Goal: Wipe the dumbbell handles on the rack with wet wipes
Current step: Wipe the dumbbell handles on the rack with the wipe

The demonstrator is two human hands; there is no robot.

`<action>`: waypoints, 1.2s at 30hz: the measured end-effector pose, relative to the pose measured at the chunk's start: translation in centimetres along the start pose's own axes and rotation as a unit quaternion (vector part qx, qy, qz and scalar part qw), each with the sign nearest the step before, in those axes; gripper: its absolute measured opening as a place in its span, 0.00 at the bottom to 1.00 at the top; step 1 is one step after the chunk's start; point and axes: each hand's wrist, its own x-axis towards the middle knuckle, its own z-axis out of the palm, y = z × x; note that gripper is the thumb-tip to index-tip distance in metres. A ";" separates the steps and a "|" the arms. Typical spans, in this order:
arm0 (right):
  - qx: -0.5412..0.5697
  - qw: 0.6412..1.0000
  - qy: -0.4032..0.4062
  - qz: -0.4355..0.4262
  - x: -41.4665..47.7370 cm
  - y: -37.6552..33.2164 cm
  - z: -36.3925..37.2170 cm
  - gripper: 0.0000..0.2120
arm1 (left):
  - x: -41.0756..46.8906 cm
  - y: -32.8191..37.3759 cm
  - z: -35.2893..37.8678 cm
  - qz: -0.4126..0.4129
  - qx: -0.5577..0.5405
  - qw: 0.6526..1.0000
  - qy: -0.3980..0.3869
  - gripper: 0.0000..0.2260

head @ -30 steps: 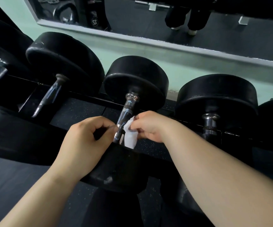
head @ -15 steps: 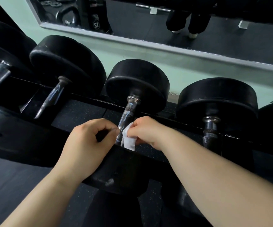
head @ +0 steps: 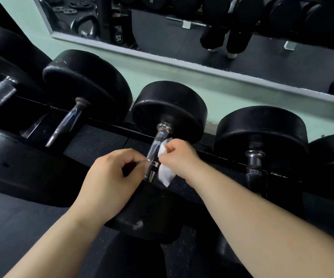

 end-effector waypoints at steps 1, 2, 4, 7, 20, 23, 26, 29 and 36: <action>-0.027 0.998 0.047 -0.032 0.0 -0.2 -0.3 0.04 | 0.0 0.0 0.0 0.001 -0.001 1.000 0.001 0.09; -0.067 0.991 0.091 -0.074 0.0 -0.4 -0.6 0.04 | 0.0 -0.1 0.0 0.002 0.000 1.000 0.001 0.09; -0.149 0.967 0.131 -0.161 0.2 -0.7 -0.8 0.06 | 0.0 -0.1 0.0 0.004 0.002 1.000 0.002 0.09; -0.275 0.934 0.063 -0.219 1.0 -0.9 -0.6 0.09 | 0.0 -0.2 0.0 0.004 -0.005 1.000 0.003 0.09; -0.412 0.819 -0.071 -0.394 0.9 0.7 -1.1 0.12 | 0.1 -0.3 0.0 -0.008 -0.010 1.000 -0.011 0.06; -0.398 0.863 0.002 -0.312 2.8 0.5 -2.0 0.17 | 0.1 -0.2 -0.1 -0.012 -0.012 1.000 -0.009 0.05; -0.416 0.848 -0.034 -0.326 2.0 0.8 -1.3 0.18 | 0.1 -0.2 -0.1 -0.010 -0.013 1.000 -0.007 0.06; -0.441 0.798 -0.178 -0.371 -0.8 1.0 -1.0 0.19 | 0.0 -0.2 -0.1 -0.010 -0.007 1.000 -0.002 0.04; -0.513 0.741 -0.110 -0.419 1.6 0.6 -1.8 0.18 | 0.1 0.0 0.1 -0.016 -0.012 1.000 0.017 0.07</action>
